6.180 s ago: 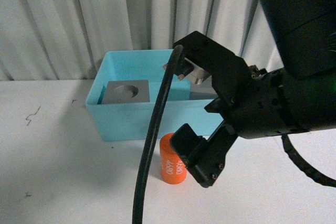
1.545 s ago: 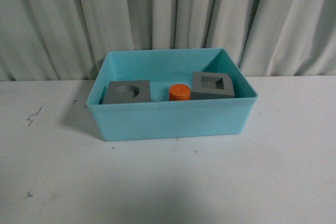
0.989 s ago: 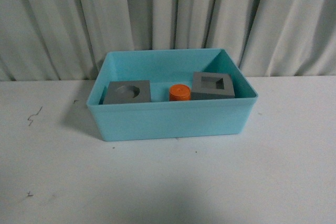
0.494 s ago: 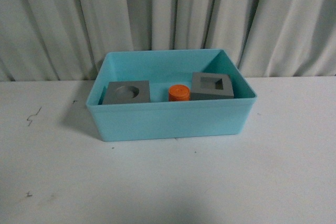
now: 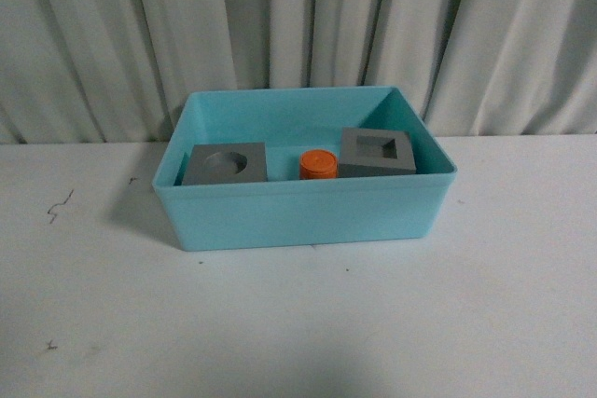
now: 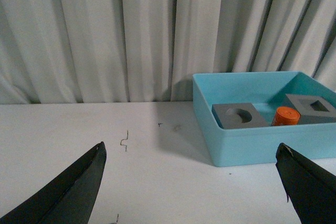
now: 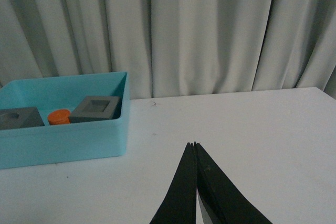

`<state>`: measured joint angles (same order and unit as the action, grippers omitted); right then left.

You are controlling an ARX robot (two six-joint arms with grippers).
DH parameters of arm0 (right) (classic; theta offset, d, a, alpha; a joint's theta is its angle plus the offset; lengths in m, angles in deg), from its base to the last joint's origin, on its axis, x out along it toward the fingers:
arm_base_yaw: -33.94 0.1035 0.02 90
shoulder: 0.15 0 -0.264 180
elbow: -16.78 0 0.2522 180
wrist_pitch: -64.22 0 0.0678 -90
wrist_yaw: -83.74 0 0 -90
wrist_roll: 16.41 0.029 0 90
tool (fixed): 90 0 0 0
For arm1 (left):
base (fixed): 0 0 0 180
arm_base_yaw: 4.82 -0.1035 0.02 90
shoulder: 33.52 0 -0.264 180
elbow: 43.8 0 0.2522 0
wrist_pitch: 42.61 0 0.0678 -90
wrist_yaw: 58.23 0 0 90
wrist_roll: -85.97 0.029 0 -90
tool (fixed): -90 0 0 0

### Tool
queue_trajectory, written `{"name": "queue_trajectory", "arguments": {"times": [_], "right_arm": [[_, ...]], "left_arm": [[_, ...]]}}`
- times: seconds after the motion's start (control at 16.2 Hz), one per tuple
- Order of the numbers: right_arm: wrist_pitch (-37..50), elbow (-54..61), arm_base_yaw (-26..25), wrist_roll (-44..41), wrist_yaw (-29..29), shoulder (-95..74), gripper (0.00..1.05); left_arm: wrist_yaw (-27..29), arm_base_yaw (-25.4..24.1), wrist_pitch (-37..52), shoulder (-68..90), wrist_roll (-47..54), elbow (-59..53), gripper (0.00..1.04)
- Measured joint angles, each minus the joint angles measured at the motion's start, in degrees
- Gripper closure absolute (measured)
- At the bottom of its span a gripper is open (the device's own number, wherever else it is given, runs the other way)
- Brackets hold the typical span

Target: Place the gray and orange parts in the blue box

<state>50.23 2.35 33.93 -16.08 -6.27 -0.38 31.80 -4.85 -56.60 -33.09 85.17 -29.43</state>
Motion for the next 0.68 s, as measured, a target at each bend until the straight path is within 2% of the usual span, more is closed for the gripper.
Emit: {"name": "queue_trajectory", "arguments": {"times": [0.12,0.37,0.62,0.68], "right_arm": [[0.0,0.0,0.0,0.0,0.0,0.0,1.01],[0.0,0.0,0.0,0.0,0.0,0.0,0.56],[0.0,0.0,0.0,0.0,0.0,0.0,0.04],[0.0,0.0,0.0,0.0,0.0,0.0,0.08]], "left_arm": [[0.0,0.0,0.0,0.0,0.0,0.0,0.07],[0.0,0.0,0.0,0.0,0.0,0.0,0.07],[0.0,0.0,0.0,0.0,0.0,0.0,0.07],[0.0,0.0,0.0,0.0,0.0,0.0,0.07]]}}
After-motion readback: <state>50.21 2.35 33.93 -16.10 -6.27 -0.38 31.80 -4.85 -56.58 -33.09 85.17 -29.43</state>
